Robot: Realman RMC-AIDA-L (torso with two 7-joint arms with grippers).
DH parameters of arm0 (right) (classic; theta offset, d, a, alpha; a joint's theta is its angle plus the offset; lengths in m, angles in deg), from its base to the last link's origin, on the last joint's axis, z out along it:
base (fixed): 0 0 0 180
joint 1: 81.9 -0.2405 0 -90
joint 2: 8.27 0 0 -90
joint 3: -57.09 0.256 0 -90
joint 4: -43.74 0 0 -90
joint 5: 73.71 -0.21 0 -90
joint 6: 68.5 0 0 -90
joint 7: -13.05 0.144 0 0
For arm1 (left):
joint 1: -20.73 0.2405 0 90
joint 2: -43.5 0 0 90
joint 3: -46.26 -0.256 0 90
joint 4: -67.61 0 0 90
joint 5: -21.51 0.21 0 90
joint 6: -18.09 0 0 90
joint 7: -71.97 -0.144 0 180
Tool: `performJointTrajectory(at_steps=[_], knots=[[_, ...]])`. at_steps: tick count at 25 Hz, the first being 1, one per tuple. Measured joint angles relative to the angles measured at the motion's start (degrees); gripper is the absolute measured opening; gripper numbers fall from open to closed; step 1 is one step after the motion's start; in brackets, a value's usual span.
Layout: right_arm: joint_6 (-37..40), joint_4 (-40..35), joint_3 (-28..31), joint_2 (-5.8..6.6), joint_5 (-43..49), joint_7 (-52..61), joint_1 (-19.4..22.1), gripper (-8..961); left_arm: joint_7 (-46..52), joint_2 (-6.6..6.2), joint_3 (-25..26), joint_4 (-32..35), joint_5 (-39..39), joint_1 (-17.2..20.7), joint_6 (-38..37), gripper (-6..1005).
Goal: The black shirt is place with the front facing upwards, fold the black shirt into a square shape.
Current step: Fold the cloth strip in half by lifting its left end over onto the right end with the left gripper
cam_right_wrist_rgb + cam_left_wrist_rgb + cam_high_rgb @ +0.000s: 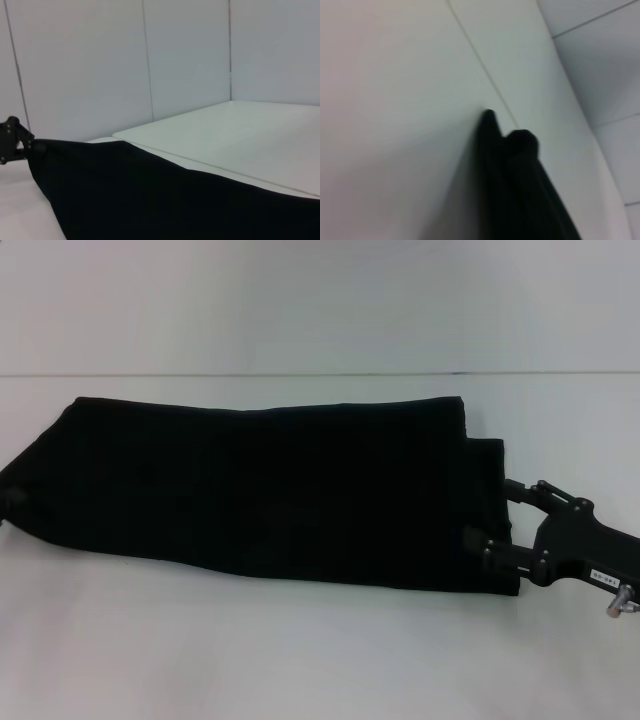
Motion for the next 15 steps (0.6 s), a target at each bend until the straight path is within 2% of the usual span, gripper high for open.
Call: performJointTrajectory(at_steps=[5, 8, 10, 15], knots=[[-0.01, 0.10, 1.84, -0.01, 0.00, 0.00, 0.95, 945, 0.25, -0.11, 0.03, 0.17, -0.50, -3.19, -4.24, 27], [-0.04, 0.19, 4.29, -0.02, 0.01, 0.00, 1.89, 945, 0.16, 0.95, -0.02, -0.04, -1.04, -7.95, -7.85, 27], [-0.07, 0.23, 5.43, -0.03, 0.01, 0.00, 2.64, 945, -0.26, 2.39, -0.33, 0.04, -1.83, -11.82, -9.48, 26], [-0.14, 0.20, 8.34, -0.02, -0.01, 0.00, 4.98, 944, -2.33, 7.36, -2.10, -0.14, -1.82, -22.42, -9.82, 26]])
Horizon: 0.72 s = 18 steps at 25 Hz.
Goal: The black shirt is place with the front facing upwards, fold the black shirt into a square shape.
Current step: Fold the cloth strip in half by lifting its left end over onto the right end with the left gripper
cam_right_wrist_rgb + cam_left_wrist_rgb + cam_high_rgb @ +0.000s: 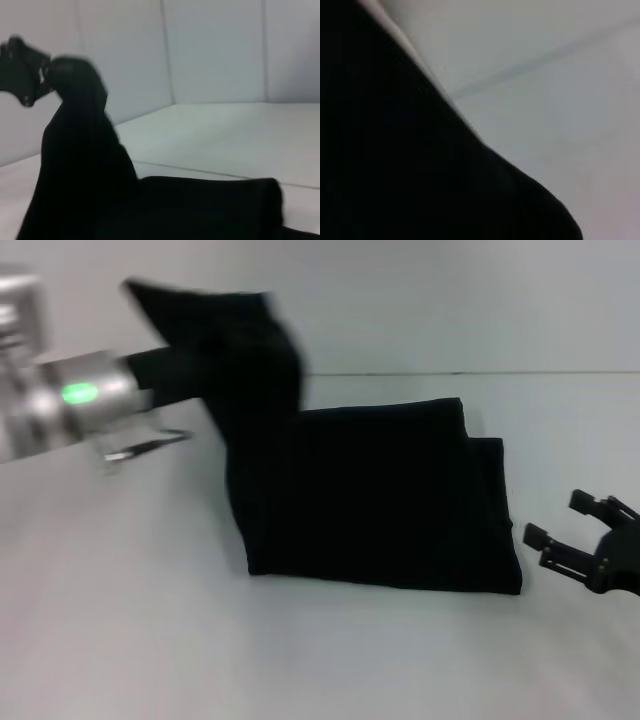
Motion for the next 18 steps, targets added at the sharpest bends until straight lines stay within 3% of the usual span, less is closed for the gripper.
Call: performJointTrajectory(at_steps=[4, 6, 8, 11, 18], knots=[[0.03, 0.01, 1.00, 0.00, 0.01, 0.00, 1.56, 944, -1.86, 5.50, -8.06, -0.46, -0.14, -5.90, 4.16, 26], [0.04, 0.00, 1.16, -0.04, 0.05, 0.00, 1.83, 944, -3.16, 7.07, -12.78, -2.72, -1.19, -7.60, 7.43, 27], [0.06, 0.11, 1.31, -0.13, 0.13, 0.00, 1.93, 944, -6.42, 7.31, -16.70, -9.42, -3.41, -9.96, 10.72, 27], [0.01, 0.17, 1.39, -0.34, 0.29, -0.14, 1.93, 944, -10.57, 7.44, -17.43, -16.77, -4.98, -10.99, 14.79, 27], [-4.51, 1.37, 1.56, -0.61, 0.06, -0.65, 0.00, 944, -16.95, 7.55, -17.19, -22.92, -10.12, -8.57, 18.30, 26]])
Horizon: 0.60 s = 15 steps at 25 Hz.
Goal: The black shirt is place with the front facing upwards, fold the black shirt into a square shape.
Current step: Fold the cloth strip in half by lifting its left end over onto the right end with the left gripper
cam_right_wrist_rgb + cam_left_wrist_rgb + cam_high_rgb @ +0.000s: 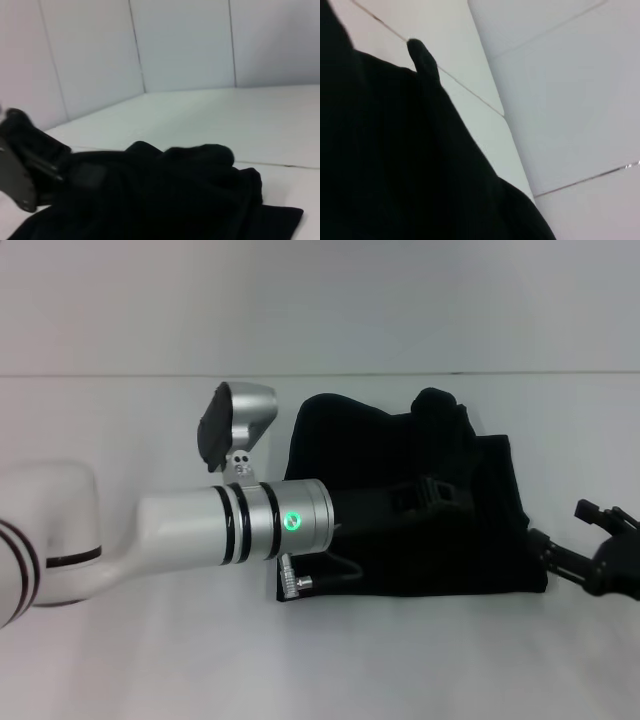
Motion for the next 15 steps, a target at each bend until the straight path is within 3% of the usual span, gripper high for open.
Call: performJointTrajectory(at_steps=[15], knots=[[-13.81, 5.33, -0.66, -0.36, -0.25, -4.59, -13.33, 944, -0.57, -0.27, 0.16, 2.59, -0.63, 2.49, -8.45, 26]])
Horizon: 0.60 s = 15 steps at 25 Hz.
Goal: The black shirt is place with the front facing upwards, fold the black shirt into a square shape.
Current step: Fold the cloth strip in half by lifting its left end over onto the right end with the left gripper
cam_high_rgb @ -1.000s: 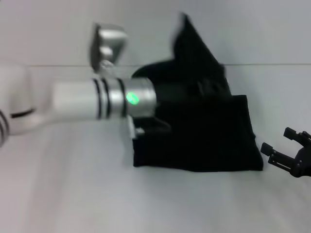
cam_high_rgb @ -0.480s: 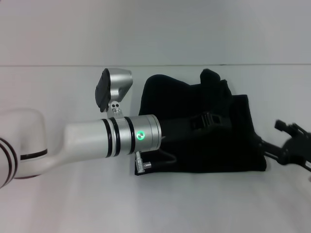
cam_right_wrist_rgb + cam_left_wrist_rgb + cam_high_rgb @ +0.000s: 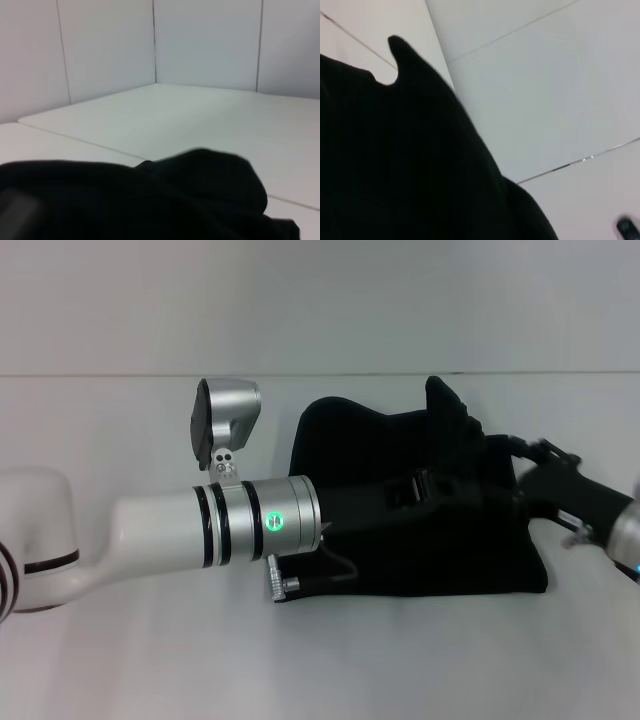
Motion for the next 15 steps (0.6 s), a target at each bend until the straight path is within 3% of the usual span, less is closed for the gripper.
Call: performJointTrajectory(at_steps=[6, 15], knots=[[-5.48, 2.18, 0.68, -0.12, -0.74, -0.61, -4.73, 944, -0.14, 0.08, -1.44, 0.06, 0.44, 0.15, -0.61, 29], [-5.56, 1.04, 0.80, 0.14, -6.66, -0.90, -5.39, 944, -2.84, 0.31, -2.71, -2.38, 0.41, -1.93, 3.59, 32]])
